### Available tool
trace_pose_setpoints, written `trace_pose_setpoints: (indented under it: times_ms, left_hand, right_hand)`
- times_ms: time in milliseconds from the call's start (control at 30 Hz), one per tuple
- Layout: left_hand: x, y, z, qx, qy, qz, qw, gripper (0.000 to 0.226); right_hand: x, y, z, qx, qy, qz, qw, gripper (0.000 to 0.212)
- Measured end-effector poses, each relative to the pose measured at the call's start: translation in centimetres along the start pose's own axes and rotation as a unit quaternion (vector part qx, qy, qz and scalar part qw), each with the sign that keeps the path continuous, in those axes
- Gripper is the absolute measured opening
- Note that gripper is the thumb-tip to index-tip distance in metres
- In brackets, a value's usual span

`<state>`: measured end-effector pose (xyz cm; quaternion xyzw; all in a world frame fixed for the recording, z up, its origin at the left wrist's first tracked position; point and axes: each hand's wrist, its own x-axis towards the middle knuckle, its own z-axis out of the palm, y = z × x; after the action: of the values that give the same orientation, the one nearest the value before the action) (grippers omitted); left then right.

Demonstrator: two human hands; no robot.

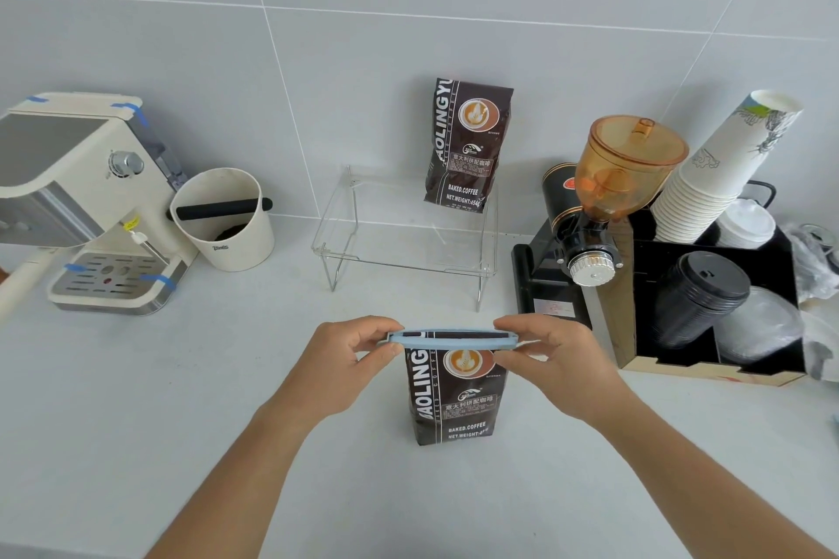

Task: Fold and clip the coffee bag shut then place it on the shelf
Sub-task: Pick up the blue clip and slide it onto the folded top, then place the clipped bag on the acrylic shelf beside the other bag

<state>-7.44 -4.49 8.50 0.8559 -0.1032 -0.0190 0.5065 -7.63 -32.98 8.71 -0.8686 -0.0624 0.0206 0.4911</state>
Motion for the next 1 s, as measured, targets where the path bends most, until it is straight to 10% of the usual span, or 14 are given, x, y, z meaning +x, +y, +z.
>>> trace_pose_setpoints:
  times_ms: [267,1000]
  left_hand:
    - [0.2,-1.2,1.3,-0.175,0.033,-0.089,0.98,0.033]
    - [-1.7,-7.0,8.2,-0.258,-0.057,-0.199,0.944,0.073]
  right_hand:
    - [0.5,2.4,0.9,0.044,-0.148,0.087,0.984,0.053]
    - [0.0,7.1,4.0,0.164,-0.125,0.142,0.968,0.07]
